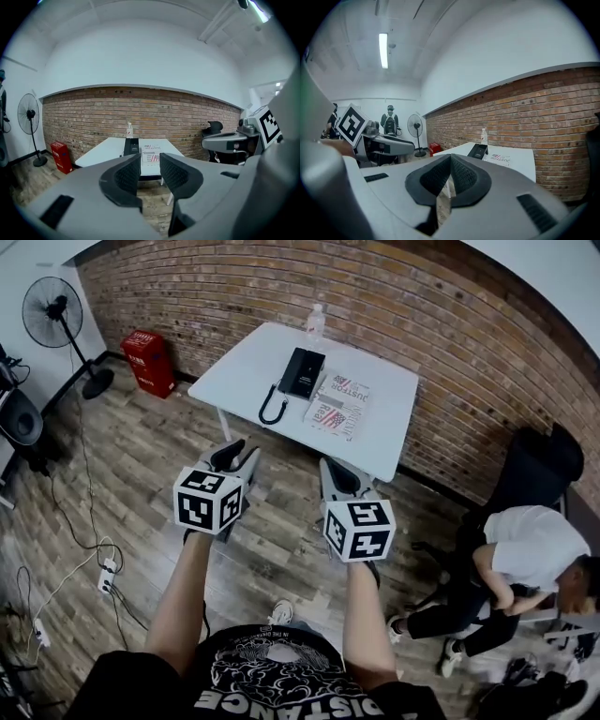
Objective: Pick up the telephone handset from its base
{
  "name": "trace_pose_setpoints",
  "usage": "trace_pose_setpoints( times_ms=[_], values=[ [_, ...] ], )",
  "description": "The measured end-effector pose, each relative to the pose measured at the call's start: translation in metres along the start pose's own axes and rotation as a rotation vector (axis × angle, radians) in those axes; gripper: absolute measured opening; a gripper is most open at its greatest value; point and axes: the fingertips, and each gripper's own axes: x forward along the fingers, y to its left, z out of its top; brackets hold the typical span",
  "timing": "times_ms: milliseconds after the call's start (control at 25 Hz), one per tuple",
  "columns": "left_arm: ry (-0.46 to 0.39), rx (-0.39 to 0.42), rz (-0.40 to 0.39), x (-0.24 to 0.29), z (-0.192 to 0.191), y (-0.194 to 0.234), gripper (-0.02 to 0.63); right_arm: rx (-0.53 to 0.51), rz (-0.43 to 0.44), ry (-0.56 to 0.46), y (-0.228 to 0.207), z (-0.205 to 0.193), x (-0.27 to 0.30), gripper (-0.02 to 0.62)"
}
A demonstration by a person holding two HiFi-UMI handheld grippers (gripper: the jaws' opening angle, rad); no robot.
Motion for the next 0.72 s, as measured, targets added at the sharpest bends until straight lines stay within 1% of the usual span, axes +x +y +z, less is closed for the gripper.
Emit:
trace_pose_setpoints(
  times_ms=[280,720],
  values=[
    [0.013,0.005,-0.008,0.039,0.006,0.008,0.138,-0.007,0.022,0.005,-0.022,0.004,0.031,0.0],
    [0.001,-0.036,-0.049,0.093,0.016,0.034,0.155,-0.02,0.018,0.015,-0.049,0.01,0.08,0.0]
  ],
)
